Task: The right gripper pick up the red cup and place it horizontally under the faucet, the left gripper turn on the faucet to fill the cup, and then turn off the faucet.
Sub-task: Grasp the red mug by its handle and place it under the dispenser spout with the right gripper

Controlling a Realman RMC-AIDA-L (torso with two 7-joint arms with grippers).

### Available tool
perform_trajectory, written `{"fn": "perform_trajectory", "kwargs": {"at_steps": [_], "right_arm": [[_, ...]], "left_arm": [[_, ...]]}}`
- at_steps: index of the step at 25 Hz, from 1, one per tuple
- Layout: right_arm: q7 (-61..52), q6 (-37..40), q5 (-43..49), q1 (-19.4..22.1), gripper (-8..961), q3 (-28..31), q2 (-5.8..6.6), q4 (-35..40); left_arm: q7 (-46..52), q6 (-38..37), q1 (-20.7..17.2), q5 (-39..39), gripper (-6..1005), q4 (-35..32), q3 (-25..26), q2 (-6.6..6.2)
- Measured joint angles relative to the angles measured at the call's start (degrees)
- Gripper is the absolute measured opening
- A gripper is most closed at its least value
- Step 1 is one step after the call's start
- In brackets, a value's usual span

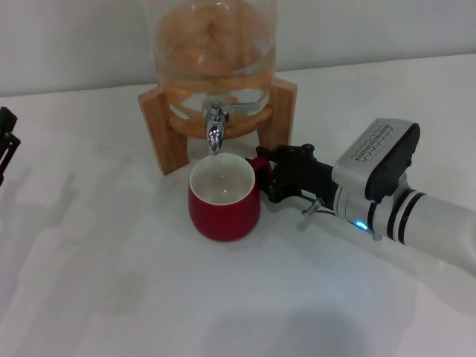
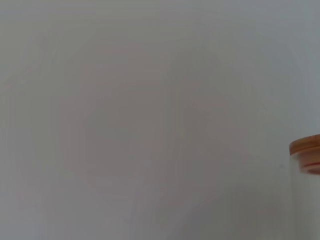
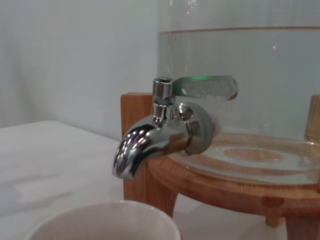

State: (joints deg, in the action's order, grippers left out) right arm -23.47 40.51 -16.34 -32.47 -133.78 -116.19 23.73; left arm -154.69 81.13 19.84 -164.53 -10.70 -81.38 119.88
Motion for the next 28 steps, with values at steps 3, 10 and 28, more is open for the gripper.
{"fn": "perform_trajectory", "kwargs": {"at_steps": [3, 10, 28], "right_arm": [[-0.01, 0.21, 0.00, -0.02, 270, 0.00, 0.00, 0.00], [0.08, 0.29, -0.01, -0.05, 272, 0.02, 0.00, 0.00], [0.33, 0.58, 0.00, -0.02, 278, 0.00, 0.19, 0.01]], "left_arm": [[0.00, 0.00, -0.06, 0.00, 817, -0.02, -0.01, 0.00], [0.00, 0.00, -0.07, 0.00, 818, -0.02, 0.00, 0.00], [0.00, -0.01, -0.07, 0.00, 818, -0.02, 0.00, 0.00]]}}
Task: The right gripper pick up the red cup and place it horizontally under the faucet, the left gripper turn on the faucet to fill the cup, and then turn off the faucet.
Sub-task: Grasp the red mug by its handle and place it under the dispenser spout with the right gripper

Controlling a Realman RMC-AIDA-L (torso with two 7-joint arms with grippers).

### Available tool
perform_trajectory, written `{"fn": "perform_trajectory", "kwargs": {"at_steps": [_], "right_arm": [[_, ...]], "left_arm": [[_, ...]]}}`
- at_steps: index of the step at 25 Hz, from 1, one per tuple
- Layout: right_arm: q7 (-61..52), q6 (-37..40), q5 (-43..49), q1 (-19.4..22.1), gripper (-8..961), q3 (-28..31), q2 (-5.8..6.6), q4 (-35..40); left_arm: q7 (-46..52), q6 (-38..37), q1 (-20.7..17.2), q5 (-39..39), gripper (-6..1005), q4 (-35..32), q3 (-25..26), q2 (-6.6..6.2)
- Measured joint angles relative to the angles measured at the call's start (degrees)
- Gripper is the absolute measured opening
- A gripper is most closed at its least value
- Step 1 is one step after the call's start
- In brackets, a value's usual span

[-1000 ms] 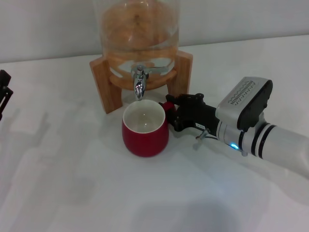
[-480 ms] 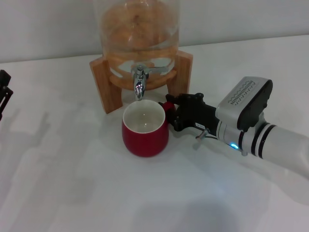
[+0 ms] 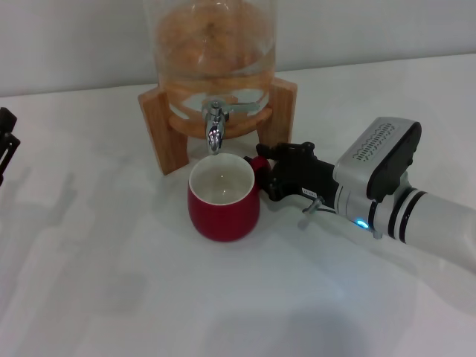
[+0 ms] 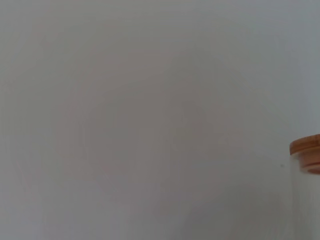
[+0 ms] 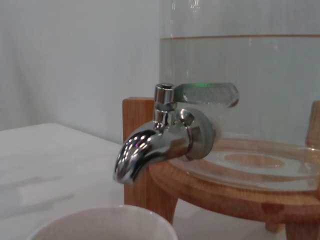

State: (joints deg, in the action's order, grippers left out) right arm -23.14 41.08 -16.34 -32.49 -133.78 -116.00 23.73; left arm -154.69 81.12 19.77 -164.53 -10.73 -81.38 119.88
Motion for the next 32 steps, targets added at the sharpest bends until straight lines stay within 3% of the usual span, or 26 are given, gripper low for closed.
{"fn": "perform_trajectory", "kwargs": {"at_steps": [8, 13, 32], "right_arm": [[-0.20, -0.29, 0.00, -0.08, 280, 0.42, -0.08, -0.08], [-0.25, -0.40, -0.19, -0.11, 364, 0.45, -0.06, -0.13], [-0.29, -0.05, -0.14, 0.23, 363, 0.89, -0.10, -0.60]], "left_arm": [[0.00, 0.00, 0.00, 0.00, 817, 0.00, 0.00, -0.06], [0.00, 0.00, 0.05, 0.00, 817, 0.00, 0.00, -0.09], [0.00, 0.00, -0.15, 0.00, 817, 0.00, 0.00, -0.09]]}}
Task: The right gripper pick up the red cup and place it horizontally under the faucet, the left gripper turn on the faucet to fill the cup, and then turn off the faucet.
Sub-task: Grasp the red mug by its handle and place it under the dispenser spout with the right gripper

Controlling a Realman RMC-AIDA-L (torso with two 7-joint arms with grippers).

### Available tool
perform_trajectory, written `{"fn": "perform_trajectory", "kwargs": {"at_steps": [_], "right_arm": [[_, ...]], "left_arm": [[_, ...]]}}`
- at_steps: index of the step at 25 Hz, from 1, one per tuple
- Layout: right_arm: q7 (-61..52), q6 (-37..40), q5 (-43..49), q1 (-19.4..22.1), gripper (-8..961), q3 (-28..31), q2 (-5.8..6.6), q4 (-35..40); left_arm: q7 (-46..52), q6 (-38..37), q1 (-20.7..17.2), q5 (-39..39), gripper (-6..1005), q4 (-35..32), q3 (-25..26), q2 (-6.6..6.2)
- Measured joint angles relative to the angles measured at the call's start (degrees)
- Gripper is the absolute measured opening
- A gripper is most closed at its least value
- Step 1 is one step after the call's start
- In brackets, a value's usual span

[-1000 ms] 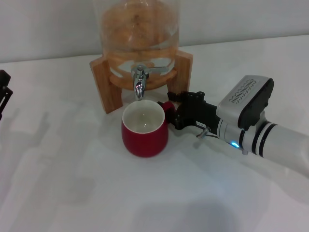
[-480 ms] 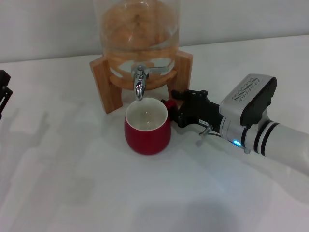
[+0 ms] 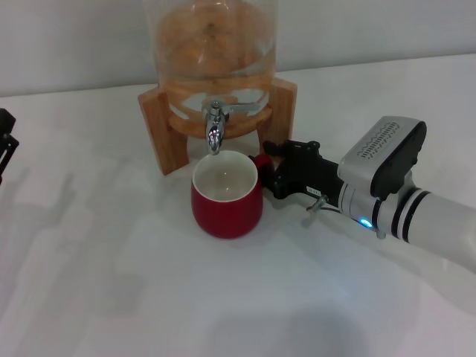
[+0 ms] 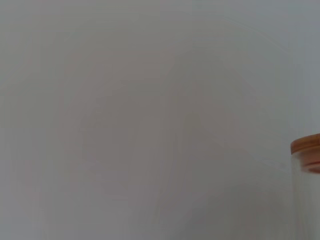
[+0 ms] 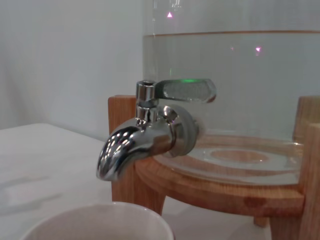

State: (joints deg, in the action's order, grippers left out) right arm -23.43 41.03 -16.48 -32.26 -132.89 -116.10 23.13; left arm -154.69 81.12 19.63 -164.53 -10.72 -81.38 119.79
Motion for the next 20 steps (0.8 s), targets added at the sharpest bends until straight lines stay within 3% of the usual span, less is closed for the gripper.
{"fn": "perform_trajectory", "kwargs": {"at_steps": [20], "right_arm": [[-0.04, 0.02, 0.07, 1.65, 364, 0.28, 0.39, -0.02]], "left_arm": [[0.00, 0.00, -0.12, 0.00, 818, 0.00, 0.00, 0.00]]}}
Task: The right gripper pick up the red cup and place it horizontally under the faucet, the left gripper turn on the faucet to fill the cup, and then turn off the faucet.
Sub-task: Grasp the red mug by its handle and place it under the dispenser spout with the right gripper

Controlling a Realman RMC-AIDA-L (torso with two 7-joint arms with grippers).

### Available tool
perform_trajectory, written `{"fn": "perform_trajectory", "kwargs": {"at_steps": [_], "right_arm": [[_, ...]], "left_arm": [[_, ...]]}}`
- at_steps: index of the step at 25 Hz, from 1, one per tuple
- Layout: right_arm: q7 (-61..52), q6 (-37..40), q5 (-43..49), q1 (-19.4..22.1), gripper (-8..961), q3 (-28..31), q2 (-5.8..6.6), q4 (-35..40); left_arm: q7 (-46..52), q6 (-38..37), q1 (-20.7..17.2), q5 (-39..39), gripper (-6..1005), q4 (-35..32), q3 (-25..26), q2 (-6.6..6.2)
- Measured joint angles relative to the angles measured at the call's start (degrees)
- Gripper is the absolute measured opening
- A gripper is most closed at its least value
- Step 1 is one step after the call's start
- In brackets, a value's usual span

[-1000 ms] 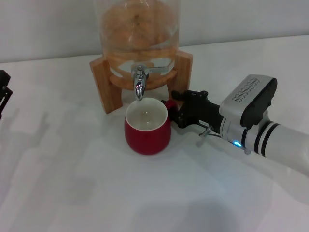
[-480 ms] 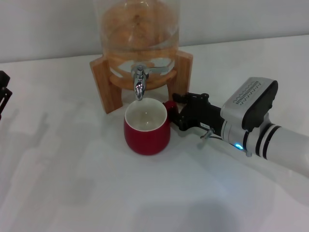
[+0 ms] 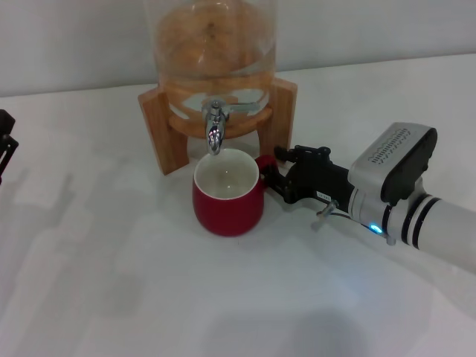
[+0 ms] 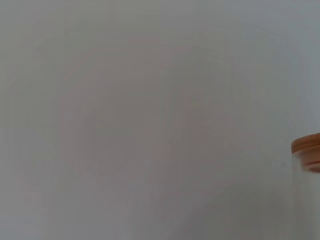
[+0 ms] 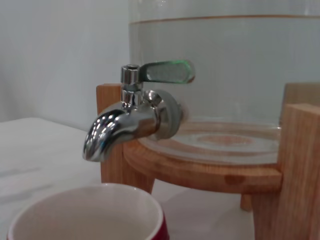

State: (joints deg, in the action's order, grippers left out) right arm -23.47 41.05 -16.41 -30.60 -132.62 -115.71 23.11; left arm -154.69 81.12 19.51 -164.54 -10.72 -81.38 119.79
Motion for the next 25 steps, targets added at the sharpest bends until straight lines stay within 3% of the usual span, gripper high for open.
{"fn": "perform_trajectory", "kwargs": {"at_steps": [25], "right_arm": [[-0.08, 3.22, 0.11, 3.18, 364, -0.62, 0.15, 0.67]], "left_arm": [[0.00, 0.00, 0.00, -0.15, 817, 0.00, 0.16, 0.00]]}}
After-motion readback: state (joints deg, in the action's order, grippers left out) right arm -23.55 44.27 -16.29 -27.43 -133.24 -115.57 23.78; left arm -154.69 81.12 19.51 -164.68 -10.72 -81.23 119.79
